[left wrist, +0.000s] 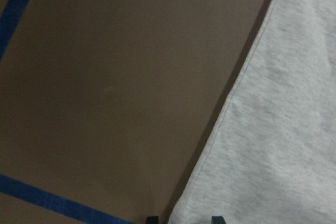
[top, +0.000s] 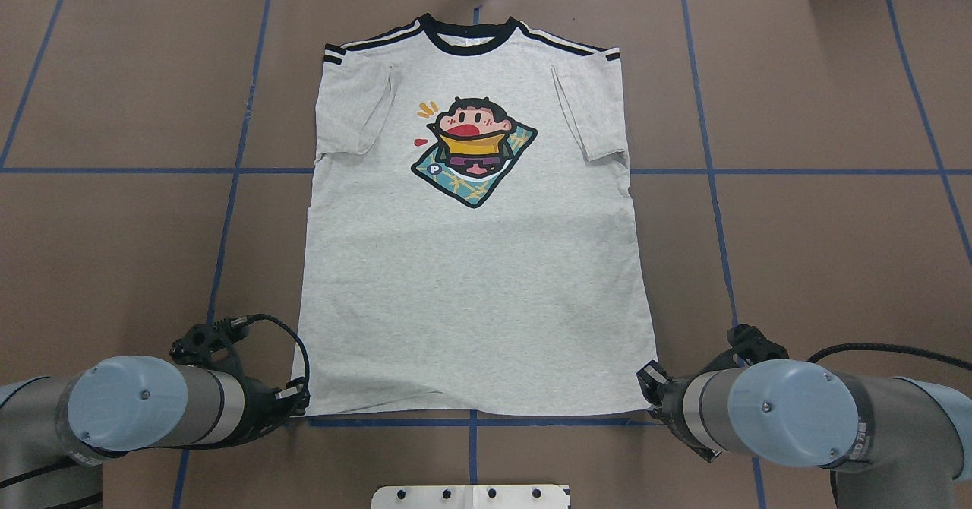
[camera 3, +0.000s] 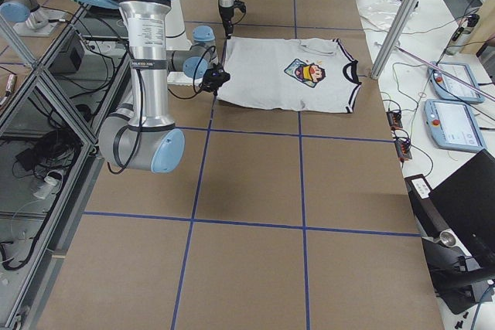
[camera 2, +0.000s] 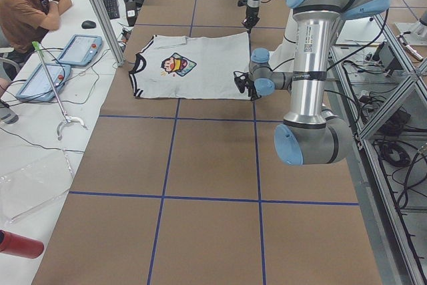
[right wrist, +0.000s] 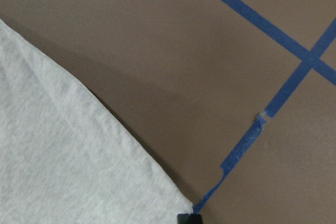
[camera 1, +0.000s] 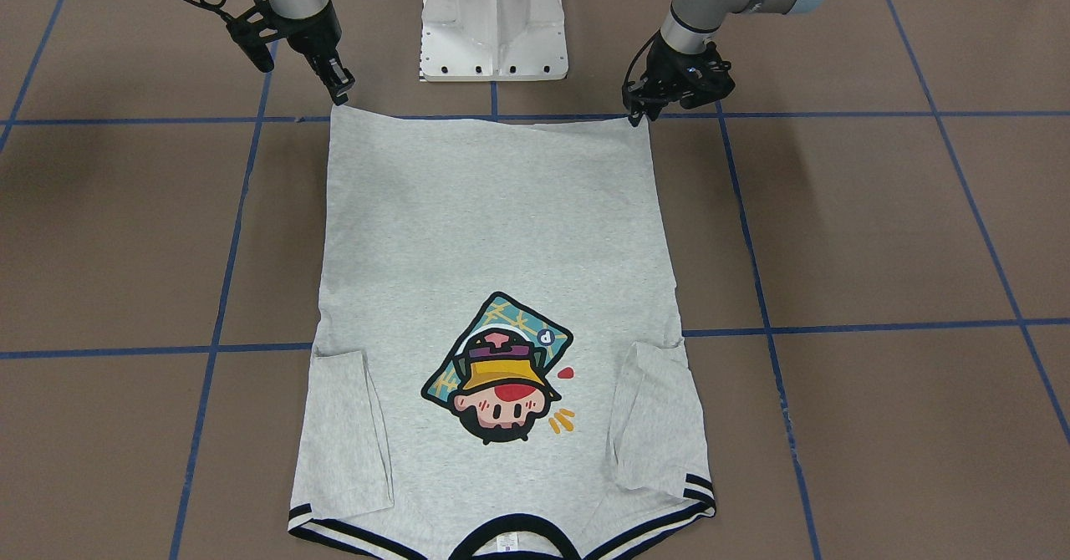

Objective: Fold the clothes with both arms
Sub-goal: 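Move the left gripper to the other hem corner and grasp it, then lift the hem with both grippers and fold it up toward the collar, then release the hem at the collar and raise both grippers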

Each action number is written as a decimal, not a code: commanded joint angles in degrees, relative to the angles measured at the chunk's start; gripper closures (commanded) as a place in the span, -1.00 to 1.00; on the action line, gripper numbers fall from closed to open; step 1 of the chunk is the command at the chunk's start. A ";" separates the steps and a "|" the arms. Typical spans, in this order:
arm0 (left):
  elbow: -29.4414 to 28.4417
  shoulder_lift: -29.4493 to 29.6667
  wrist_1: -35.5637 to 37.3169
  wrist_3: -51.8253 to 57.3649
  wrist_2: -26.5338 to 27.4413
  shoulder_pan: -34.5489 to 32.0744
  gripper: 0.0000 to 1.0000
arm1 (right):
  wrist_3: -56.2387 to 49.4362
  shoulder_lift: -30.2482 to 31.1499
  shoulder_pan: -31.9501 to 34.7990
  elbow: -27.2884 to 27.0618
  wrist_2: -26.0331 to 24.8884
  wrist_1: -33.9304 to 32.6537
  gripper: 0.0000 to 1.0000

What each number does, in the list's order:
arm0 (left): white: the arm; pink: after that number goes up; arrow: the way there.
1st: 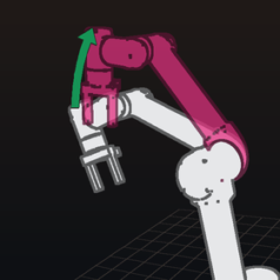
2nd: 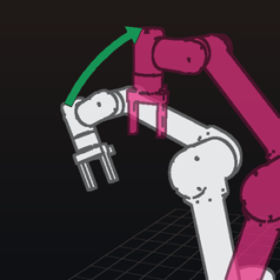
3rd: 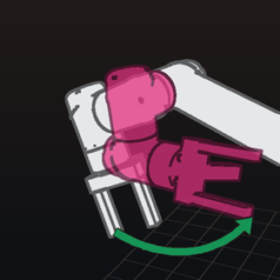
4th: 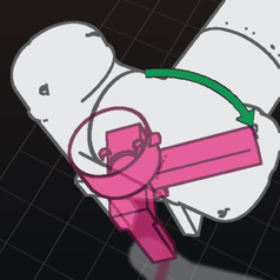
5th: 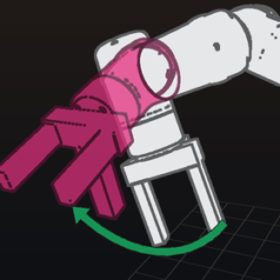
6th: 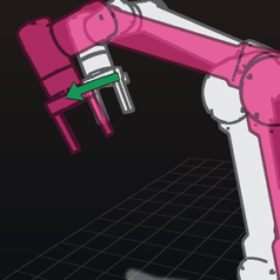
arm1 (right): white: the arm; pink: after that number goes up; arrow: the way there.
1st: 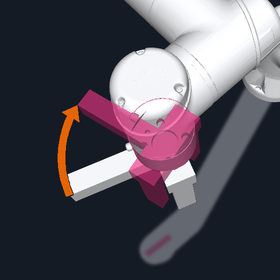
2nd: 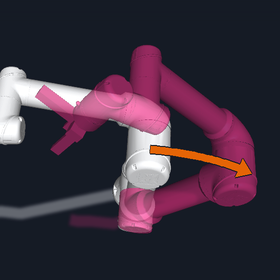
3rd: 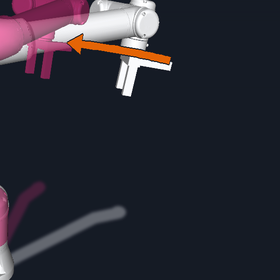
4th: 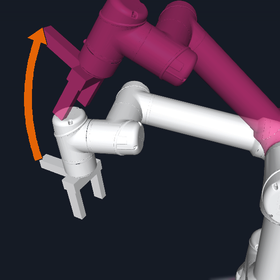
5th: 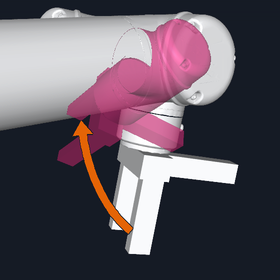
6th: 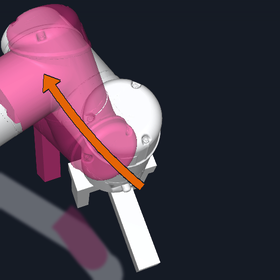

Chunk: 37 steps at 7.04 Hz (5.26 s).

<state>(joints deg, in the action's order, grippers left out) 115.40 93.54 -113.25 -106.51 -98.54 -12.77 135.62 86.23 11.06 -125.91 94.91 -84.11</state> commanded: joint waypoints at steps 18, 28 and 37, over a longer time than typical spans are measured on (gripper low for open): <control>-5.76 19.47 7.88 25.98 -10.18 -27.99 1.00 | -31.52 -22.92 27.39 10.61 5.35 -22.45 1.00; -40.51 30.39 -16.54 28.28 -4.65 -33.02 1.00 | -38.50 -40.79 37.98 58.49 10.47 6.76 1.00; -42.29 29.95 -18.94 35.23 -5.77 -35.48 -0.05 | -34.25 -26.62 35.02 37.85 11.70 10.46 -1.00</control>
<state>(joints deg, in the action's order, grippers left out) 71.51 123.83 -132.55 -71.47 -103.62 -48.02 96.24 52.83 48.69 -77.92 106.47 -73.76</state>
